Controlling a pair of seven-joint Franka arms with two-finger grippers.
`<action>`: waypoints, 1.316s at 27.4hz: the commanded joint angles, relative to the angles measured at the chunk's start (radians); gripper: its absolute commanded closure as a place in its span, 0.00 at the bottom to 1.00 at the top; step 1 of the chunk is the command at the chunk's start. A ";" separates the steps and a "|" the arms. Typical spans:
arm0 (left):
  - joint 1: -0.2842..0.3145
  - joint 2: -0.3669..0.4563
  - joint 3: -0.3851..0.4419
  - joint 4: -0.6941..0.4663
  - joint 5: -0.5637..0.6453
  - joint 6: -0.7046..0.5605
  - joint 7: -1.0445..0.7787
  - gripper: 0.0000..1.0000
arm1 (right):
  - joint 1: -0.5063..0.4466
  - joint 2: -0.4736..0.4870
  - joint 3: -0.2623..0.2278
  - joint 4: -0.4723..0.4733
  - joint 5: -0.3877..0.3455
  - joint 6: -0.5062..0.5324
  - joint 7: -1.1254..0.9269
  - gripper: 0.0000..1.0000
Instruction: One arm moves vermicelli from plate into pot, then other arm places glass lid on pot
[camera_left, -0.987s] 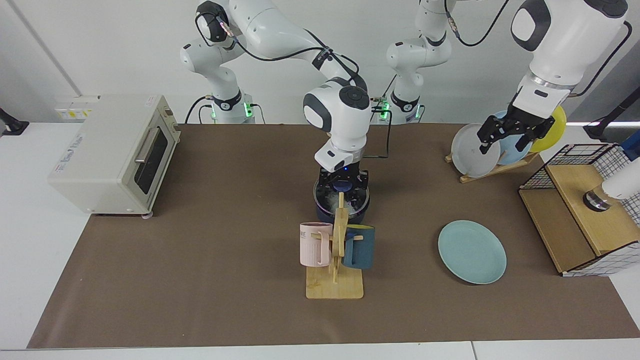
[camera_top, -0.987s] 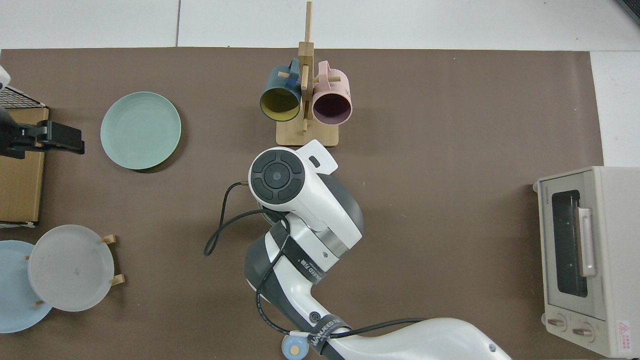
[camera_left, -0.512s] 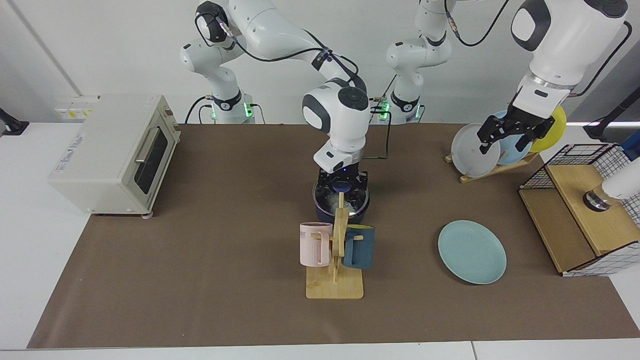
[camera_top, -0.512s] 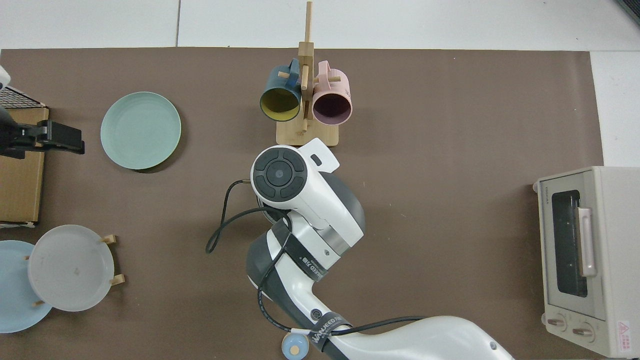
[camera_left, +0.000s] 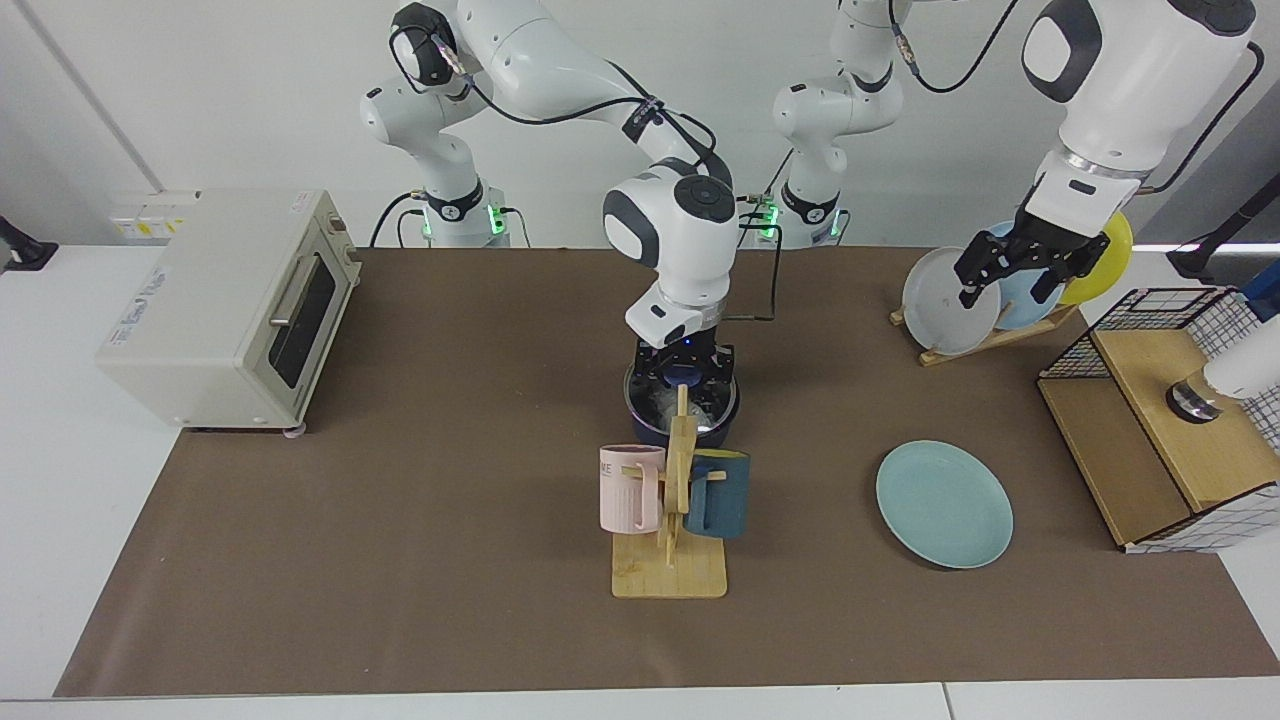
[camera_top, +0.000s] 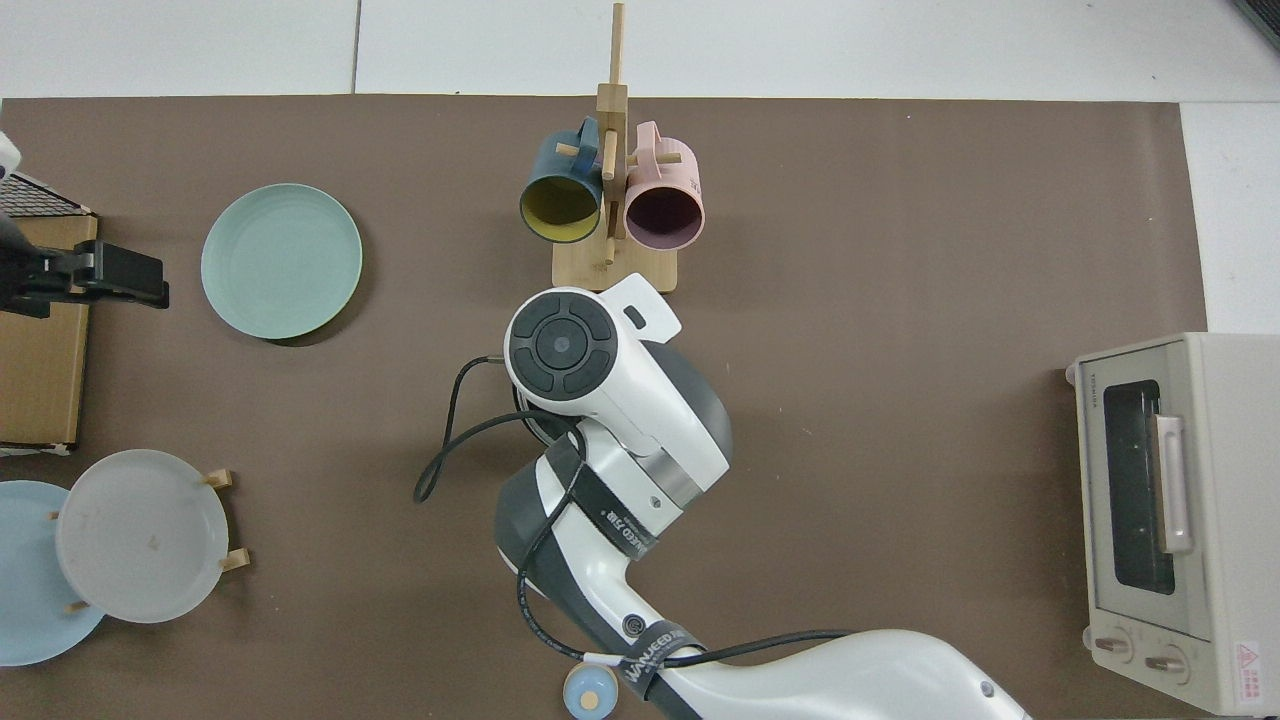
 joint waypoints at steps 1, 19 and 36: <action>0.002 -0.024 0.001 -0.024 0.000 -0.001 0.004 0.00 | -0.014 0.047 0.006 0.018 -0.003 0.056 0.019 1.00; 0.002 -0.024 0.001 -0.024 0.000 -0.001 0.004 0.00 | -0.010 0.059 0.006 0.020 -0.005 0.064 0.019 1.00; 0.002 -0.024 0.001 -0.024 0.000 -0.001 0.004 0.00 | -0.011 0.058 0.005 0.052 -0.003 0.044 0.027 0.01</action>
